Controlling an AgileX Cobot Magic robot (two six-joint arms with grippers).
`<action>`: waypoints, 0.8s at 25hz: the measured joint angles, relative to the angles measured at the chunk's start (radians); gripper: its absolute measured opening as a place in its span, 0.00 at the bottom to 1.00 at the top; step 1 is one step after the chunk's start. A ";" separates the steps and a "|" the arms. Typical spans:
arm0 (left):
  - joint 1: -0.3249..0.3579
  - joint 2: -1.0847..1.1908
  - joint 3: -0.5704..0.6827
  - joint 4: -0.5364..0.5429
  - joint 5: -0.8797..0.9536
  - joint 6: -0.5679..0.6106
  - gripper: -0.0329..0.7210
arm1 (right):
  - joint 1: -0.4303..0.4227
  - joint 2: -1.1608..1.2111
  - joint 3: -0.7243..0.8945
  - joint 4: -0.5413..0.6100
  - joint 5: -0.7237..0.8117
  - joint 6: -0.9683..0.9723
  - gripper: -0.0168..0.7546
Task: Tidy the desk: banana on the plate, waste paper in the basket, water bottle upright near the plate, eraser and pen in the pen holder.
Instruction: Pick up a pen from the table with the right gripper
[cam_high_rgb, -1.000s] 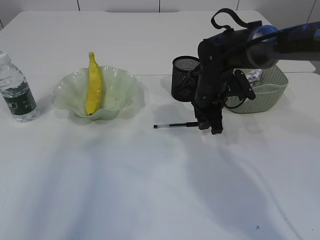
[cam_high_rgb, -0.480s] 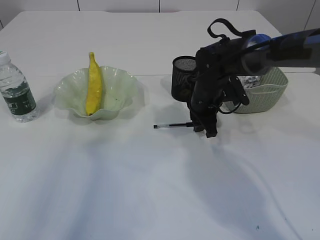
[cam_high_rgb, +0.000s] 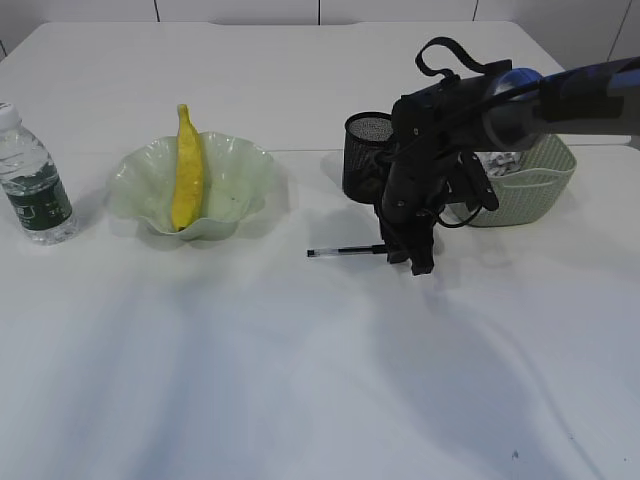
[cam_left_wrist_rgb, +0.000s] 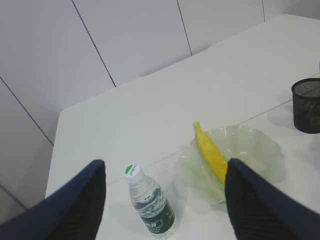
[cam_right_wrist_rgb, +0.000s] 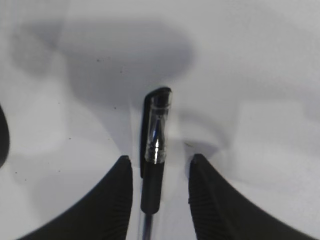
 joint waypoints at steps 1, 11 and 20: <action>0.000 0.000 0.000 0.000 0.000 0.000 0.74 | 0.000 0.000 0.000 0.000 0.000 0.002 0.39; 0.000 0.000 0.000 0.000 0.000 0.000 0.74 | -0.012 0.000 0.000 0.000 0.008 0.004 0.39; 0.000 0.000 0.000 0.000 0.000 0.000 0.74 | -0.019 0.000 0.000 -0.004 0.019 0.004 0.39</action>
